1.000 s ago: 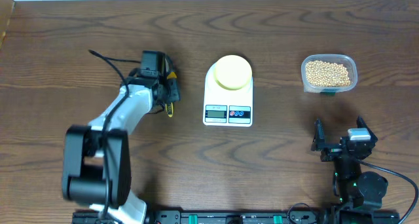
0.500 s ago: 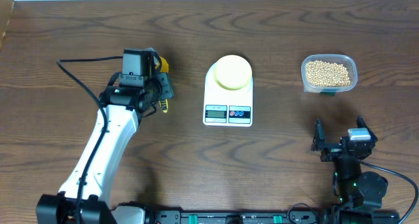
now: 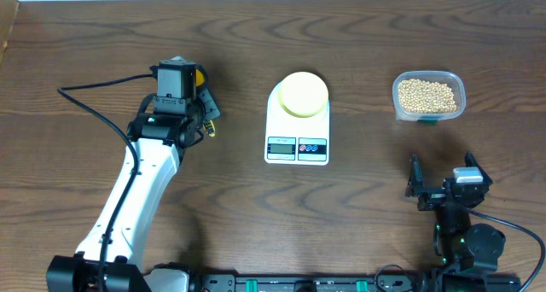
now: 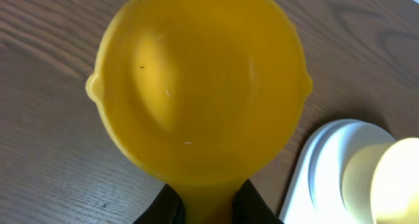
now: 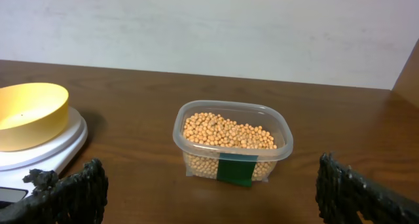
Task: Scoop item into bowl and weigh 50g on scale
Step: 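Lift the yellow scoop with the left gripper and raise it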
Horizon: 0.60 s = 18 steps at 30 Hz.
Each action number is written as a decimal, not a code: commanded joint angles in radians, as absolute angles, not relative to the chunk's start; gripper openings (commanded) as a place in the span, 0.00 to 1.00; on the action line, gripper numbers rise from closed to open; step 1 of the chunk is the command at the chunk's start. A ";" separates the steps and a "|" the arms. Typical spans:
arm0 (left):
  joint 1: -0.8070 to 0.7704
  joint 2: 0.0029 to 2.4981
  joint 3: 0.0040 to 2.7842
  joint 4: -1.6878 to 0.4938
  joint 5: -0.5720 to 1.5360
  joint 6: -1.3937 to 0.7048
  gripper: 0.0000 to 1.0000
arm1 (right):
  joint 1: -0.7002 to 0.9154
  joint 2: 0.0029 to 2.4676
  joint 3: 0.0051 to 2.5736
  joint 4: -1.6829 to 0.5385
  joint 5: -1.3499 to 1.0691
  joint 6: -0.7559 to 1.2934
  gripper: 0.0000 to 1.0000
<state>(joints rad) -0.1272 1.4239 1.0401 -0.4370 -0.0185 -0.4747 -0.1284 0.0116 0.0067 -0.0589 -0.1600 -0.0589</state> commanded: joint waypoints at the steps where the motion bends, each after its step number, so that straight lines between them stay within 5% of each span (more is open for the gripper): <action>1: -0.130 1.443 1.042 -0.433 -0.057 -0.496 0.13 | -0.123 0.006 0.006 -0.063 -0.159 -0.060 0.99; 18: -0.130 1.491 1.042 -0.420 -0.057 -0.492 0.13 | -0.123 0.006 0.006 -0.063 -0.159 -0.060 0.99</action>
